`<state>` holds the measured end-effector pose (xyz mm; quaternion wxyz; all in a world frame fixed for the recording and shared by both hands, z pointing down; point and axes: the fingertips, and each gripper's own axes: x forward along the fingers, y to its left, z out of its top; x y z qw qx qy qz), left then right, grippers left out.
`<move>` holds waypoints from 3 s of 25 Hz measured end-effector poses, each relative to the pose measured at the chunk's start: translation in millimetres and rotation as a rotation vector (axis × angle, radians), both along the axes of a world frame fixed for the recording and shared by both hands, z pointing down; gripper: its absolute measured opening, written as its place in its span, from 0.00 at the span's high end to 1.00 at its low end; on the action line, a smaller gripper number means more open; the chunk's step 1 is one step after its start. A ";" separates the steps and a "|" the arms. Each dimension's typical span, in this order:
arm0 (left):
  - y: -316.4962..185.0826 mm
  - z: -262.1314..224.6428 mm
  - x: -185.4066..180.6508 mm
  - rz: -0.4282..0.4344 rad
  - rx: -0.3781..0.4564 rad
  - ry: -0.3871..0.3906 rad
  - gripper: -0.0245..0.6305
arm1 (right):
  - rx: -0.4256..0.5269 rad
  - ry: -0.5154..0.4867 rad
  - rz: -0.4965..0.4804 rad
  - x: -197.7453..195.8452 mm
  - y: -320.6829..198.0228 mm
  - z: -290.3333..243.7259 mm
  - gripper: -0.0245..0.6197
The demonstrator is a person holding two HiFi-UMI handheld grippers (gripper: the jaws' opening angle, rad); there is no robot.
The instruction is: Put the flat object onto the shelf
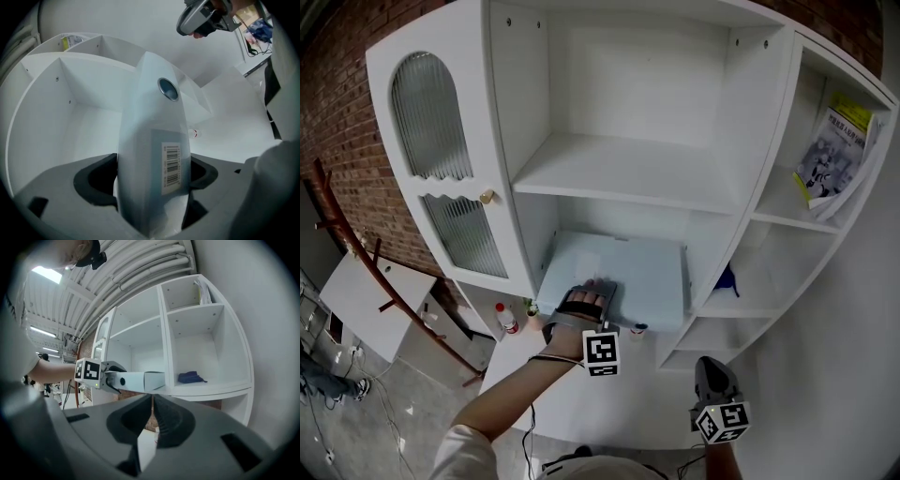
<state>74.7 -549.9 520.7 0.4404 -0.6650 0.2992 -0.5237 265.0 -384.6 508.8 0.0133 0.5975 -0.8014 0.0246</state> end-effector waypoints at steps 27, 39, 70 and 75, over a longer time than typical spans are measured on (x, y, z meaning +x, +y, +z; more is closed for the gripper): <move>8.8 -18.1 2.7 0.070 0.082 0.076 0.31 | -0.008 0.015 -0.014 -10.8 0.1 0.0 0.91; 39.3 -43.3 9.4 0.130 0.015 0.136 0.32 | 0.006 0.018 -0.039 -24.3 -0.7 -1.6 0.91; 0.1 -24.1 14.5 0.076 0.098 0.195 0.64 | -0.012 0.006 0.011 -12.7 4.6 4.8 0.91; 5.7 -31.8 8.4 0.054 0.129 0.218 0.64 | -0.009 0.007 0.001 -12.6 12.6 3.5 0.91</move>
